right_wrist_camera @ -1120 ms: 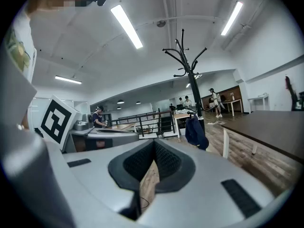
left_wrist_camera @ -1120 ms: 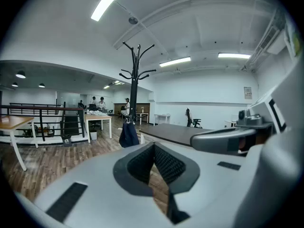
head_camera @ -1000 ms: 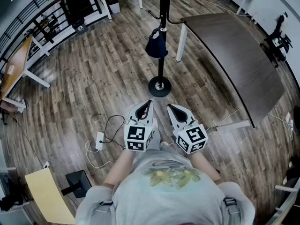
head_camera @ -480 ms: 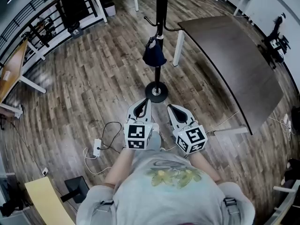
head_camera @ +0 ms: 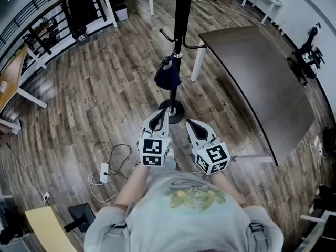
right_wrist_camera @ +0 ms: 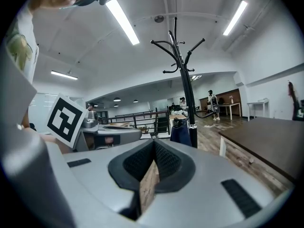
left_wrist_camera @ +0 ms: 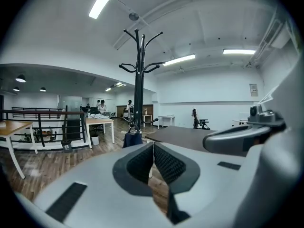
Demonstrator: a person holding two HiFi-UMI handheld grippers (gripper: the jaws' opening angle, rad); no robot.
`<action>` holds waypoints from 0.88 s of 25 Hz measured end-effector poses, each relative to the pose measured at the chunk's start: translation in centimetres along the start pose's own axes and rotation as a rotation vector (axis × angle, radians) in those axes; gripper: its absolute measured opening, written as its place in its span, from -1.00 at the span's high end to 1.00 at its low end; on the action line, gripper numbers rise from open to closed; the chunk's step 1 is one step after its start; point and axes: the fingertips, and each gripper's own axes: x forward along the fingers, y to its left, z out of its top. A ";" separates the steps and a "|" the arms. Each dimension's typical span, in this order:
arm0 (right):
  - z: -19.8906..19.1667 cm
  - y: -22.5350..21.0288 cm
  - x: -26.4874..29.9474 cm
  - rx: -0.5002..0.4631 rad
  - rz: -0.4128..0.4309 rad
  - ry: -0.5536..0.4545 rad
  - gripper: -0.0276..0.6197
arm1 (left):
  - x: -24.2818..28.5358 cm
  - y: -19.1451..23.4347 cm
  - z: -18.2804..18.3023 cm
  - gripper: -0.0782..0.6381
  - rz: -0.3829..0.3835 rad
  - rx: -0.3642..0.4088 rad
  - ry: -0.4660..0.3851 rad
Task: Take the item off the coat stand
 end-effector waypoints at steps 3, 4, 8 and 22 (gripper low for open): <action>0.3 -1.2 1.3 0.005 -0.006 0.001 0.90 | 1.6 0.6 0.6 0.73 -0.005 0.008 0.002; 0.2 -1.4 1.7 0.008 -0.008 0.003 0.90 | 2.1 0.8 0.6 0.73 -0.008 0.007 0.003; -0.1 -2.0 3.4 0.015 -0.014 0.009 0.90 | 3.7 2.0 0.6 0.60 -0.016 0.012 0.005; 1.2 -6.1 7.3 0.003 -0.100 -0.027 0.90 | 10.1 5.7 0.6 0.11 -0.058 0.049 0.030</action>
